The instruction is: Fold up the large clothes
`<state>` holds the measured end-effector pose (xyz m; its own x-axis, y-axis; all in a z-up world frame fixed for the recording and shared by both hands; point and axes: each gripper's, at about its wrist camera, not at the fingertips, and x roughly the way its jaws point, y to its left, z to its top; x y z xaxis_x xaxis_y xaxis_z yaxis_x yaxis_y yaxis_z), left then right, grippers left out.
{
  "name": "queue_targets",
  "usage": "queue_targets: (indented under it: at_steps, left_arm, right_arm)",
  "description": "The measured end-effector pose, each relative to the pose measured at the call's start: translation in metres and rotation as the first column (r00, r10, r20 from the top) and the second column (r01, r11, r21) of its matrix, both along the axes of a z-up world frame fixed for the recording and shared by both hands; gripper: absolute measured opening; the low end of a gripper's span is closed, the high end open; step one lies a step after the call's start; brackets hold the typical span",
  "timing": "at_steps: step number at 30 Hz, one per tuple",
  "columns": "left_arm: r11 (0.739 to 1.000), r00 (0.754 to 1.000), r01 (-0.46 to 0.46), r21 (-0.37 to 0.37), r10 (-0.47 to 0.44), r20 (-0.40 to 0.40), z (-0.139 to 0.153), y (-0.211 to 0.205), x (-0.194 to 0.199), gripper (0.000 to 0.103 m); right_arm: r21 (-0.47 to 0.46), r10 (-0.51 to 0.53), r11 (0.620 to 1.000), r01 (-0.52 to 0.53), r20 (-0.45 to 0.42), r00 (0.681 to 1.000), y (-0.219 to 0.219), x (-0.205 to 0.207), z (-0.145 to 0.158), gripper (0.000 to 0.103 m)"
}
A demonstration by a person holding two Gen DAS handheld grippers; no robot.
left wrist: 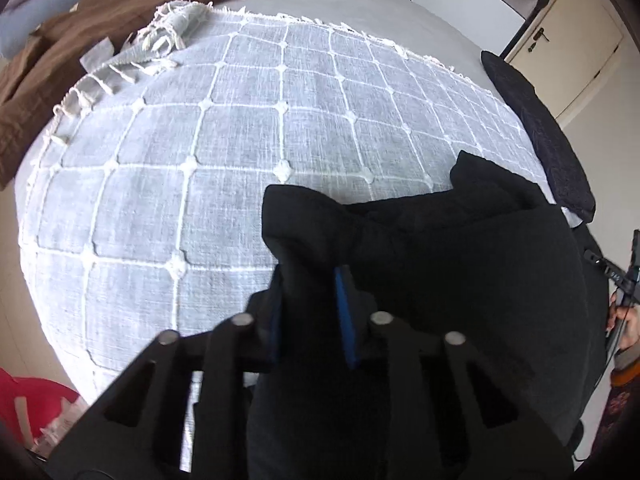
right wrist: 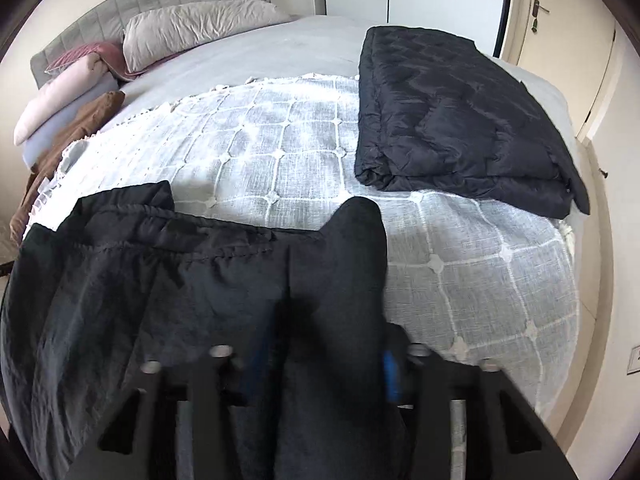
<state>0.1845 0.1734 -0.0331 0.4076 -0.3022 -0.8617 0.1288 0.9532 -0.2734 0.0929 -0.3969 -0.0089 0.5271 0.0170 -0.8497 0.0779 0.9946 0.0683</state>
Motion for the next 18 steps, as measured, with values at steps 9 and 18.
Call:
queue_targets:
  at_steps: [9,18]
  left_arm:
    - [0.966,0.931,-0.16,-0.201,0.215,0.293,0.067,0.031,-0.028,0.006]
    - [0.963,0.925,-0.265,-0.049,0.268,0.268,0.01,0.017,0.027,0.006]
  right_arm:
    - [-0.064,-0.084,0.992,0.106,0.284,0.955,-0.006,-0.018,0.054,0.006]
    - [-0.149,-0.125,0.976,0.159,0.214,0.969,-0.008,0.062,0.01,0.006]
